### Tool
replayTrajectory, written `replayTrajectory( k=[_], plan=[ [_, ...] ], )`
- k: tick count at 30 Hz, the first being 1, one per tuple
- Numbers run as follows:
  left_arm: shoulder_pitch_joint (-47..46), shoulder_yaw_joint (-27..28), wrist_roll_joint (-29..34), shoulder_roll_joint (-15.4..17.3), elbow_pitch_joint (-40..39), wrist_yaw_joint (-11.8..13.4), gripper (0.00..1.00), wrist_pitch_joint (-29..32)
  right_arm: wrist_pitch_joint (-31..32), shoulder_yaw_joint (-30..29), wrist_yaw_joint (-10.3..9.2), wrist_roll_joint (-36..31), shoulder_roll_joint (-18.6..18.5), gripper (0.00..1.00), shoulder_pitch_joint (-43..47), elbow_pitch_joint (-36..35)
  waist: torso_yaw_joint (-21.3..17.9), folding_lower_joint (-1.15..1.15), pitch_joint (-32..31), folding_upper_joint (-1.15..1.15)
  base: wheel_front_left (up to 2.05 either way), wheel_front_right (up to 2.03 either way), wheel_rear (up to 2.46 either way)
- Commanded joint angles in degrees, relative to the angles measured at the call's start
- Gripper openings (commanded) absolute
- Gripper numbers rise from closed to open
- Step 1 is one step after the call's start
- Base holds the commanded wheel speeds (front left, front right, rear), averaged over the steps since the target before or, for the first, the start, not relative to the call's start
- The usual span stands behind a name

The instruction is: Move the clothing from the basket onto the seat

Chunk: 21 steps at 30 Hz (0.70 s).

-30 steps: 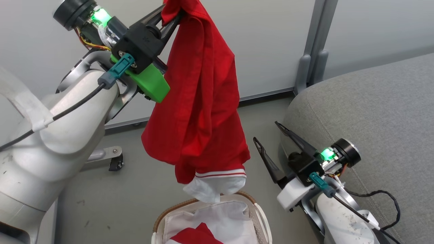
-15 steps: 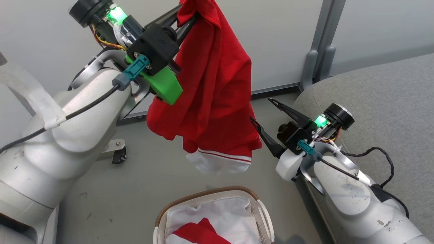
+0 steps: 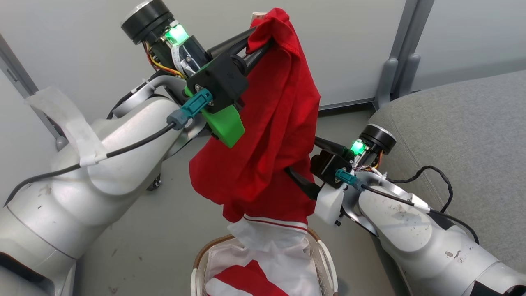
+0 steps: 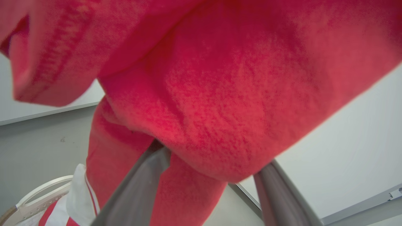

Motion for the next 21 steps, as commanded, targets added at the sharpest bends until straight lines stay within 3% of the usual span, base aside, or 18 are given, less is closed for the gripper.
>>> replayTrajectory(
  k=[1,5,7,10,11,21],
  plan=[
    [-0.99,-0.32,-0.45,-0.11,-0.38,-0.14,0.00,-0.25,-0.02,0.91,-0.06,1.48,-0.48,1.00,-1.01,-0.44,0.22,0.00,0.06,0.00,0.00,0.00,0.00],
    [-0.90,-0.99,-0.77,-0.11,-1.21,-0.14,0.00,-0.29,-0.02,2.99,-0.06,4.78,-0.91,1.00,-2.12,-0.95,0.52,0.00,0.04,0.00,0.00,0.00,0.00],
    [-0.87,-1.26,-1.17,-0.13,-1.48,-0.14,0.00,-0.25,-0.02,3.66,-0.07,5.96,-0.79,0.44,-2.77,-0.95,0.63,0.00,0.07,0.00,0.00,0.00,0.00],
    [-0.76,-1.25,-1.66,0.02,-1.57,-0.14,0.00,-0.27,-0.02,4.32,-0.06,6.89,-0.59,0.07,-3.29,-1.03,0.74,0.00,0.17,0.00,0.00,0.00,0.00],
    [-0.60,-1.08,-1.79,0.16,-1.52,-0.14,0.00,-0.27,-0.02,4.33,-0.06,7.05,-0.56,0.00,-3.55,-1.11,0.77,0.00,0.23,0.00,0.00,0.00,0.00],
    [1.86,0.32,-2.82,1.32,-0.07,-0.12,0.00,-0.21,-0.02,2.71,-0.06,6.73,-0.93,0.00,-2.47,-1.87,0.73,0.00,0.42,0.00,0.00,0.00,0.00]
  ],
)
